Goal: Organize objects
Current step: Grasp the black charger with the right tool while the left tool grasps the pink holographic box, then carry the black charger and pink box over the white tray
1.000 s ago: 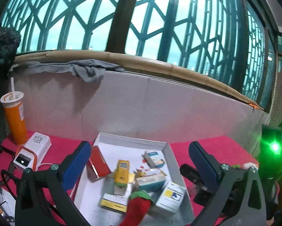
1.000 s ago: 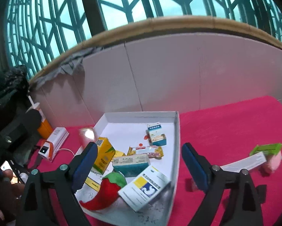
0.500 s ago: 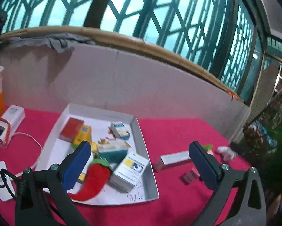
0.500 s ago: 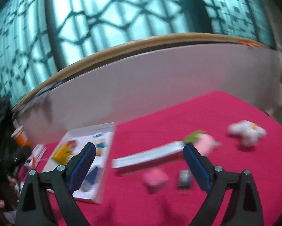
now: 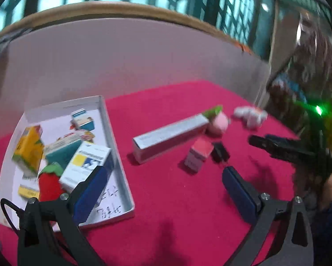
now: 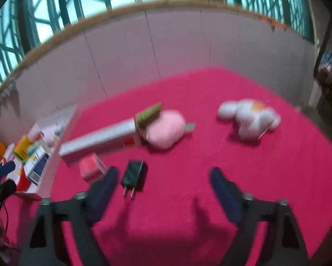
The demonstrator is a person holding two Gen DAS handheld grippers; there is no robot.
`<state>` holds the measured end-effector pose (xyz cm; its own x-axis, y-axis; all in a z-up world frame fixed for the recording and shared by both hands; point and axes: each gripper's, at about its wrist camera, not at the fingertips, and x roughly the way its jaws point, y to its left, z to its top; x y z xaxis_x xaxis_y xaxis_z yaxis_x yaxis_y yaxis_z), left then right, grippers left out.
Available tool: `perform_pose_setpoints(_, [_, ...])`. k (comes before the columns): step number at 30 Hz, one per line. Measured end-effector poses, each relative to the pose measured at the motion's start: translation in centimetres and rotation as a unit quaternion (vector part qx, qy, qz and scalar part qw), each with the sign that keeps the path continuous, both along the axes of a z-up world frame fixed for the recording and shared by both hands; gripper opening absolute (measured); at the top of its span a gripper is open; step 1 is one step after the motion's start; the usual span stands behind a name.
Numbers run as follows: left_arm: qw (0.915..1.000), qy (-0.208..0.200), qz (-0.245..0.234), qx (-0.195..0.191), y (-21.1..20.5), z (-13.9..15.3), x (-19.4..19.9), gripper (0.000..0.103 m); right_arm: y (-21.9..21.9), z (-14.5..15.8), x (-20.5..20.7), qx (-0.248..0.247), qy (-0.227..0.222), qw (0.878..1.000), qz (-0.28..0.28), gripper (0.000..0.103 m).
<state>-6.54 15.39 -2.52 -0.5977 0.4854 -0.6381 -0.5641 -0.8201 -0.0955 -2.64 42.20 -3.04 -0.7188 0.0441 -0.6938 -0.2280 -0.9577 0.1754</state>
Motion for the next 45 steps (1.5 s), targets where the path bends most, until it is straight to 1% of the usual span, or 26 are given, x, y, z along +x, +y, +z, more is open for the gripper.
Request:
perform_pose_setpoints(1, [0.9999, 0.002, 0.000, -0.014, 0.8, -0.3, 0.1, 0.103, -0.2, -0.8, -0.9, -0.004, -0.017, 1.000, 0.004, 0.069])
perform_pose_setpoints(2, [0.9998, -0.001, 0.000, -0.018, 1.4, -0.6, 0.1, 0.103, -0.5, -1.3, -1.3, -0.001, -0.026, 1.000, 0.006, 0.068])
perform_pose_setpoints(4, [0.9998, -0.011, 0.000, -0.015, 1.7, -1.1, 0.3, 0.103, -1.6, -2.3, -2.6, 0.013, -0.037, 0.999, 0.018, 0.067])
perform_pose_setpoints(6, [0.9998, -0.015, 0.004, -0.014, 1.5, -1.6, 0.6, 0.103, -2.5, -2.7, -3.4, 0.015, -0.041, 0.999, 0.031, 0.066])
perform_pose_setpoints(8, [0.9996, -0.017, 0.007, -0.019, 1.2, -2.0, 0.6, 0.103, -3.4, -3.1, -4.2, 0.034, -0.051, 0.997, 0.037, 0.064])
perform_pose_setpoints(9, [0.9996, -0.019, 0.005, -0.020, 1.1, -2.1, 0.6, 0.103, -4.0, -3.3, -4.7, 0.054, -0.062, 0.996, 0.037, 0.060])
perform_pose_setpoints(10, [0.9995, -0.021, 0.002, -0.024, 1.2, -2.2, 0.5, 0.103, -4.2, -3.6, -5.2, 0.058, -0.069, 0.995, 0.039, 0.057])
perform_pose_setpoints(11, [0.9994, -0.022, 0.000, -0.027, 1.4, -2.2, 0.4, 0.103, -4.4, -3.8, -5.6, 0.056, -0.077, 0.995, 0.042, 0.049])
perform_pose_setpoints(12, [0.9993, -0.021, -0.003, -0.031, 1.6, -2.2, 0.4, 0.103, -4.5, -4.0, -5.8, 0.054, -0.082, 0.994, 0.042, 0.045])
perform_pose_setpoints(13, [0.9991, -0.021, -0.009, -0.036, 1.9, -2.3, 0.3, 0.103, -4.7, -4.3, -6.1, 0.059, -0.088, 0.994, 0.039, 0.045])
perform_pose_setpoints(15, [0.9986, -0.021, -0.022, -0.044, 2.8, -2.5, 0.1, 0.103, -5.0, -4.3, -6.4, 0.079, -0.082, 0.993, 0.042, 0.040])
perform_pose_setpoints(16, [0.9982, -0.023, -0.031, -0.046, 3.4, -2.6, -0.1, 0.103, -4.9, -4.3, -6.3, 0.074, -0.079, 0.993, 0.041, 0.040])
perform_pose_setpoints(17, [0.9977, -0.027, -0.038, -0.049, 4.0, -2.8, -0.4, 0.103, -4.6, -4.2, -6.1, 0.067, -0.078, 0.994, 0.042, 0.036])
perform_pose_setpoints(18, [0.9973, -0.030, -0.041, -0.052, 4.5, -3.0, -0.7, 0.103, -4.0, -4.0, -5.5, 0.053, -0.073, 0.995, 0.039, 0.035])
perform_pose_setpoints(22, [0.9957, -0.045, -0.069, -0.044, 6.9, -3.8, -2.0, 0.103, -1.1, -3.6, -2.6, 0.009, -0.049, 0.999, 0.001, 0.035])
perform_pose_setpoints(23, [0.9954, -0.043, -0.073, -0.044, 7.5, -4.1, -2.4, 0.101, -0.4, -3.6, -1.9, -0.002, -0.044, 0.999, -0.006, 0.035])
perform_pose_setpoints(25, [0.9958, -0.028, -0.070, -0.052, 8.3, -4.6, -3.1, 0.093, 1.0, -3.5, -0.4, -0.021, -0.037, 0.999, -0.018, 0.035])
perform_pose_setpoints(26, [0.9957, -0.024, -0.068, -0.059, 8.7, -4.9, -3.5, 0.092, 1.3, -3.4, 0.0, -0.024, -0.036, 0.999, -0.020, 0.035])
perform_pose_setpoints(28, [0.9946, -0.033, -0.074, -0.064, 9.4, -5.6, -4.3, 0.087, 2.0, -3.3, 0.7, -0.034, -0.032, 0.999, -0.022, 0.035])
perform_pose_setpoints(32, [0.9923, -0.039, -0.085, -0.082, 10.7, -6.6, -4.6, 0.081, 2.5, -3.3, 0.8, -0.055, -0.028, 0.998, -0.019, 0.035])
perform_pose_setpoints(33, [0.9916, -0.040, -0.089, -0.085, 10.9, -6.7, -4.6, 0.076, 2.5, -3.4, 1.0, -0.059, -0.027, 0.998, -0.019, 0.035])
perform_pose_setpoints(34, [0.9909, -0.042, -0.092, -0.088, 11.1, -7.0, -4.7, 0.063, 2.5, -3.5, 1.0, -0.061, -0.028, 0.998, -0.018, 0.035])
perform_pose_setpoints(36, [0.9898, -0.041, -0.095, -0.098, 11.4, -7.4, -4.6, 0.042, 2.3, -3.7, 0.6, -0.064, -0.029, 0.997, -0.018, 0.035])
perform_pose_setpoints(38, [0.9901, -0.033, -0.099, -0.094, 11.1, -7.5, -4.3, 0.041, 2.0, -3.9, 0.4, -0.066, -0.029, 0.997, -0.017, 0.035])
perform_pose_setpoints(41, [0.9907, -0.034, -0.104, -0.081, 10.4, -7.2, -3.7, 0.041, 1.8, -3.5, 0.6, -0.068, -0.022, 0.997, -0.016, 0.035])
perform_pose_setpoints(45, [0.9928, -0.034, -0.101, -0.054, 9.9, -6.1, -2.5, 0.041, 1.1, -1.9, 1.0, -0.067, 0.001, 0.998, -0.017, 0.035])
